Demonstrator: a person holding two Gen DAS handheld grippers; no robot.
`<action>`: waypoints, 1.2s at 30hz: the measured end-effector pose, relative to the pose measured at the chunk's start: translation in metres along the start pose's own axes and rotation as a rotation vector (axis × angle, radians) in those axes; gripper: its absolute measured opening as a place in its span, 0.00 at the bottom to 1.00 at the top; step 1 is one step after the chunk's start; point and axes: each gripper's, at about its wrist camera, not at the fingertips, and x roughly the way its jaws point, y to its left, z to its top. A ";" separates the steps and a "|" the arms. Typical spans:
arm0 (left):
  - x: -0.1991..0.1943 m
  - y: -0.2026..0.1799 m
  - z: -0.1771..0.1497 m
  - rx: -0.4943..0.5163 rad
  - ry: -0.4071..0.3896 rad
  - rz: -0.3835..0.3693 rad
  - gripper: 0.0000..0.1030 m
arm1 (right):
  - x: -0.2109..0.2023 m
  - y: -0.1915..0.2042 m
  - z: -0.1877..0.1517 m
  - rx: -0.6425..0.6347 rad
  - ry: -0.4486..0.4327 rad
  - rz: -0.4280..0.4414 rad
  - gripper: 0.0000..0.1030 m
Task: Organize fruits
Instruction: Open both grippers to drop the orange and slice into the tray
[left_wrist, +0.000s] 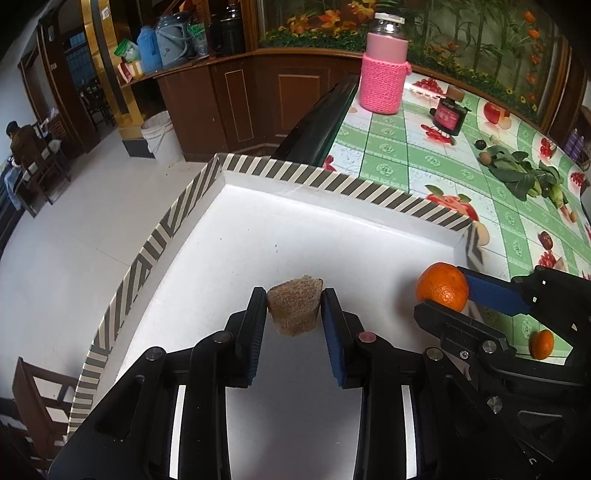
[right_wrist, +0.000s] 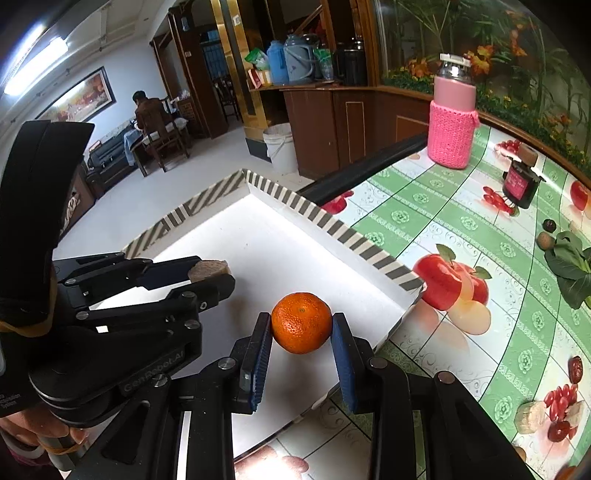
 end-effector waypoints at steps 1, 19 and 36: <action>0.001 0.001 0.000 -0.004 0.003 0.000 0.29 | 0.002 0.000 0.000 0.000 0.004 -0.001 0.31; 0.009 0.018 -0.003 -0.107 0.050 -0.097 0.35 | 0.011 0.001 -0.001 0.023 0.038 0.030 0.41; -0.072 -0.007 -0.021 -0.042 -0.185 -0.091 0.56 | -0.092 -0.012 -0.048 0.048 -0.161 -0.053 0.42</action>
